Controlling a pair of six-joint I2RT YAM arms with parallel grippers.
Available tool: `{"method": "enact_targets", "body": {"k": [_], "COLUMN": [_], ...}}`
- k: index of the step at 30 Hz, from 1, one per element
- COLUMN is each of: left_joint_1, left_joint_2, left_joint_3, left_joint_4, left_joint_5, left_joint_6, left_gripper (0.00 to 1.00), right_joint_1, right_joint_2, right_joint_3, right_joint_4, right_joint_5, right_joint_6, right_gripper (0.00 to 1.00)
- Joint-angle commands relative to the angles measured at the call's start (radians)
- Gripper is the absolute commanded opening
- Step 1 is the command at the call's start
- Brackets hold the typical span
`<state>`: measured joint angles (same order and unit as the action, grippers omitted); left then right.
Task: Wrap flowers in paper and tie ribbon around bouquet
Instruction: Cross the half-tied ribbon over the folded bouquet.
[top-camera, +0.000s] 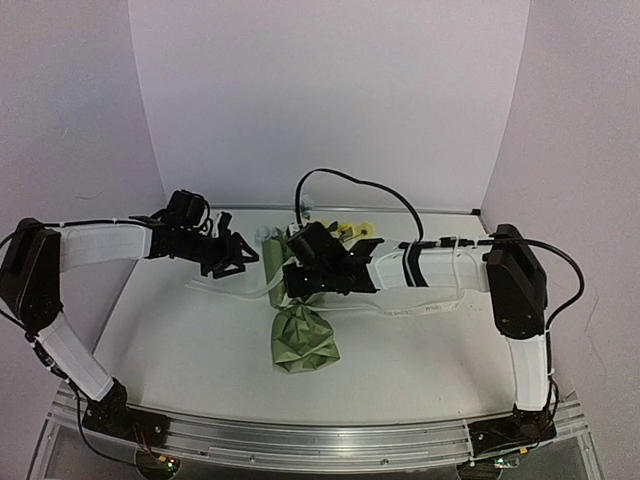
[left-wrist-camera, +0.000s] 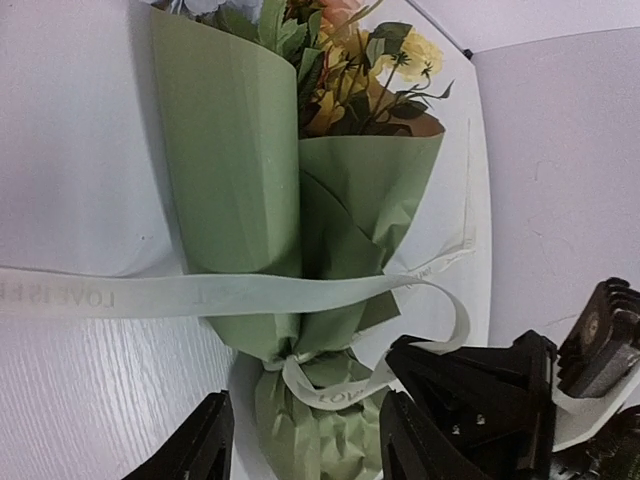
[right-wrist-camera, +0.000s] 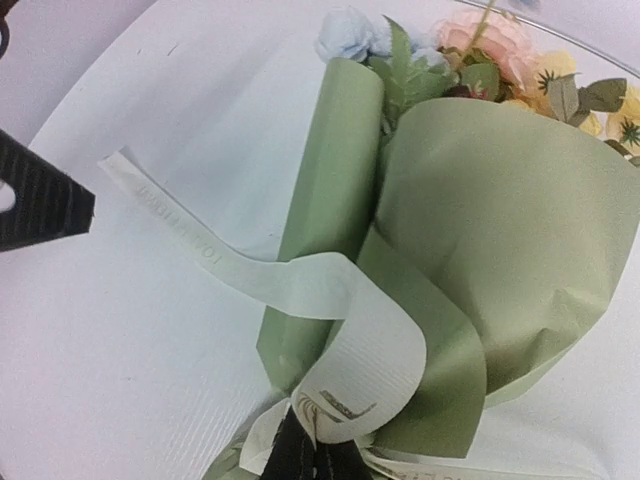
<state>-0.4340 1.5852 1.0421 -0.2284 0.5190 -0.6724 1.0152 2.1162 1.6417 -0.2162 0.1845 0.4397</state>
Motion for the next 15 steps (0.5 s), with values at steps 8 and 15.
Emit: {"method": "enact_targets", "body": {"k": [8,15], "left_joint_1": [-0.065,-0.112], "left_joint_2": [0.236,0.282], "left_joint_3": [0.190,0.217], "left_joint_4": [0.075,0.033], "left_joint_5": [-0.015,-0.118], "left_joint_6": [0.157,0.200], "left_gripper": [0.57,0.58], "right_joint_1": [-0.057,-0.060], "right_joint_2": [-0.044,-0.047], "right_joint_3": [-0.036,-0.037], "right_joint_4": [0.024,0.024], "right_joint_5": [-0.101,-0.146], "right_joint_6": [0.114,0.097], "right_gripper": [0.00,0.00]}}
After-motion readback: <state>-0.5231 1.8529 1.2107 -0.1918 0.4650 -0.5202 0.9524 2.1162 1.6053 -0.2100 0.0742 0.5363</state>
